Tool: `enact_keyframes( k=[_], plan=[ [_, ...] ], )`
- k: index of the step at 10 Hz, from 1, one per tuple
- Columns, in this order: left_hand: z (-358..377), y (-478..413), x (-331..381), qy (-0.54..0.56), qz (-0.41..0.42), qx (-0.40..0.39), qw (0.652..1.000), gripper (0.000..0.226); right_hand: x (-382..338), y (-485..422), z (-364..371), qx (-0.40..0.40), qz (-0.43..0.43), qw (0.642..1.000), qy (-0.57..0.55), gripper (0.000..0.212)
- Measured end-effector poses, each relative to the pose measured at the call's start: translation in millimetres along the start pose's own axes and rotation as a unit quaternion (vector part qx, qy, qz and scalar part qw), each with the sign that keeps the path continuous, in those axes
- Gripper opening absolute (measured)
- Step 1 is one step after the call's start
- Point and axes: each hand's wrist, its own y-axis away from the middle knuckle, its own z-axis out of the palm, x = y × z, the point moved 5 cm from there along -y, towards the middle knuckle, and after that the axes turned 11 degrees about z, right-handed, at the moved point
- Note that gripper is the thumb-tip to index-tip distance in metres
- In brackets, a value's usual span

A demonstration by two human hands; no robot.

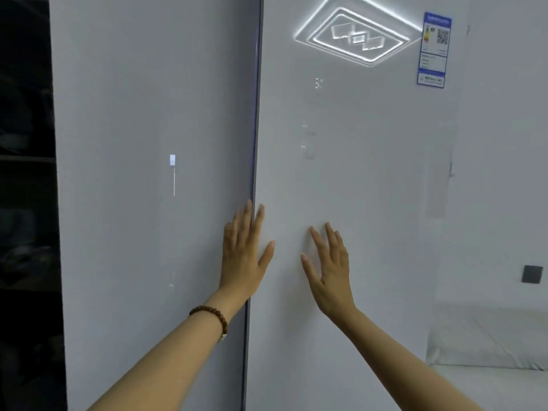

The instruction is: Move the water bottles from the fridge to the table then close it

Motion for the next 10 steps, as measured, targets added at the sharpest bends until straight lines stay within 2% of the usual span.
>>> enact_keyframes(
  k=[1, 4, 5, 7, 8, 9, 10],
  plan=[
    [30, 2, -9, -0.101, 0.038, -0.095, 0.99, 0.067, 8, -10, 9, -0.019, -0.012, 0.999, 0.032, 0.063],
    [55, -9, -27, -0.168, -0.031, -0.172, 0.97, 0.066, 36, -26, 33, -0.083, -0.018, 0.99, 0.111, 0.064],
    [55, -9, -23, -0.176, -0.045, -0.192, 0.964, 0.066, 39, -27, 36, -0.075, -0.03, 0.987, 0.136, 0.066],
    [38, -2, -15, -0.171, -0.052, -0.22, 0.959, 0.062, 32, -24, 23, -0.109, -0.027, 0.985, 0.129, 0.07],
    [16, 7, -14, -0.167, -0.068, -0.206, 0.962, 0.062, 9, -22, -8, -0.117, 0.005, 0.992, 0.049, 0.066],
    [-8, 10, -13, -0.161, -0.07, -0.182, 0.968, 0.063, -39, -13, -58, -0.072, 0.009, 0.996, -0.061, 0.064],
    [-28, 21, -11, -0.151, -0.064, -0.172, 0.971, 0.064, -97, 12, -118, -0.029, 0.008, 0.982, -0.189, 0.059]
  ],
)
